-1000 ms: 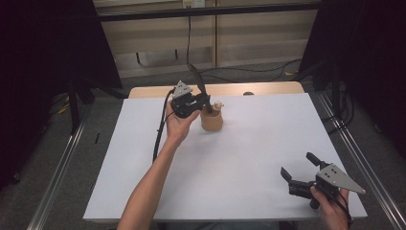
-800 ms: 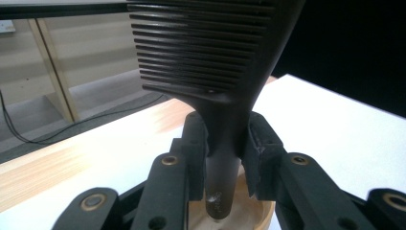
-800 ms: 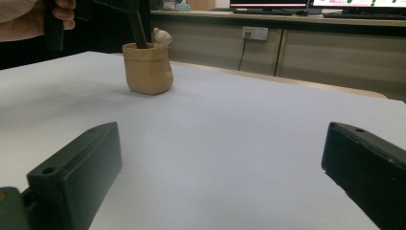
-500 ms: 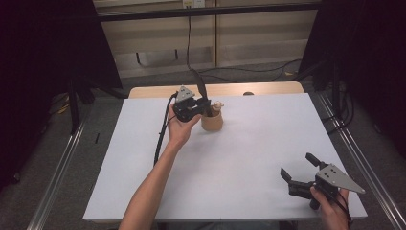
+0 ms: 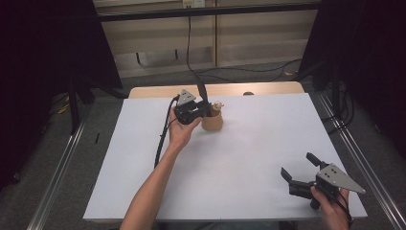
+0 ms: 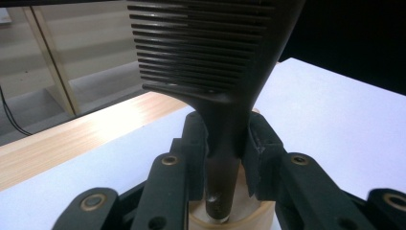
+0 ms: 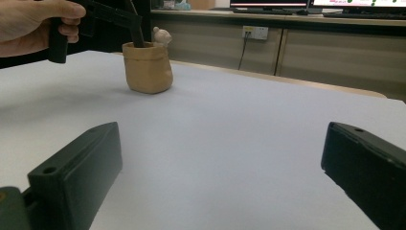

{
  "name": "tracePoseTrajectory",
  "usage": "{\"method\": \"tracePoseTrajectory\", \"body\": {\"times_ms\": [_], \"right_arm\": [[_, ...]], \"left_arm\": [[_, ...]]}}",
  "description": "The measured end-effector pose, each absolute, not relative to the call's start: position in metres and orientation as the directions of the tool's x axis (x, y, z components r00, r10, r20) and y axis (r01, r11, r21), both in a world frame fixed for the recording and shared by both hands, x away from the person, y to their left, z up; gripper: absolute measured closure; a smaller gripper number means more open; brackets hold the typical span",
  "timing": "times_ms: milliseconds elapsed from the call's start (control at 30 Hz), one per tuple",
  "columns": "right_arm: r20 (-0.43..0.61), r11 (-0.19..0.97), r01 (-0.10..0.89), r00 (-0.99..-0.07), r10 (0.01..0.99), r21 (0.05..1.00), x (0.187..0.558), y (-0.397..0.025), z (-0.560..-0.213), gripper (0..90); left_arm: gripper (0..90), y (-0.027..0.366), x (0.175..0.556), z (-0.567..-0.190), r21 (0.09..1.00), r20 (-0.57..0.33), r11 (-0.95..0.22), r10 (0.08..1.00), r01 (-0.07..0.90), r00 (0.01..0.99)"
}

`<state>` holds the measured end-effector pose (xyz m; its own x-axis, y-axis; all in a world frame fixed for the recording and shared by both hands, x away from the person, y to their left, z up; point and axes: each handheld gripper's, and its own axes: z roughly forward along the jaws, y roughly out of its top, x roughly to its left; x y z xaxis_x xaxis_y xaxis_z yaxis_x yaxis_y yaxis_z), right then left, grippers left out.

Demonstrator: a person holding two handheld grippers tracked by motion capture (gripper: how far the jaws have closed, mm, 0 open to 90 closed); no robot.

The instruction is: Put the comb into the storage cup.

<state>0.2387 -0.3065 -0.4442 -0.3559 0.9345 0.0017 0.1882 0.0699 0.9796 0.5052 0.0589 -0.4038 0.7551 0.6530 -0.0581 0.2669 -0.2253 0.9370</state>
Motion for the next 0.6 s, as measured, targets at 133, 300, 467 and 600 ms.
{"method": "tracePoseTrajectory", "body": {"times_ms": [133, 300, 467, 600], "right_arm": [[0.003, 0.07, 0.191, -0.359, 0.933, 0.979, 0.239, -0.306, -0.445, 0.0], [-0.001, 0.074, 0.185, -0.364, 0.931, 0.98, 0.239, -0.306, -0.444, 0.0], [0.001, 0.073, 0.187, -0.367, 0.93, 0.98, 0.239, -0.306, -0.445, 0.0], [0.001, 0.073, 0.186, -0.368, 0.93, 0.98, 0.239, -0.305, -0.445, 0.0]], "left_arm": [[72.9, 0.059, 0.504, -0.406, 0.934, -0.052, -0.234, 0.657, 0.27, 0.752], [72.8, 0.06, 0.505, -0.409, 0.928, -0.033, -0.26, 0.655, 0.266, 0.755], [72.8, 0.06, 0.505, -0.413, 0.926, -0.022, -0.272, 0.653, 0.261, 0.757], [72.7, 0.061, 0.506, -0.416, 0.926, -0.037, -0.263, 0.652, 0.272, 0.757]]}}
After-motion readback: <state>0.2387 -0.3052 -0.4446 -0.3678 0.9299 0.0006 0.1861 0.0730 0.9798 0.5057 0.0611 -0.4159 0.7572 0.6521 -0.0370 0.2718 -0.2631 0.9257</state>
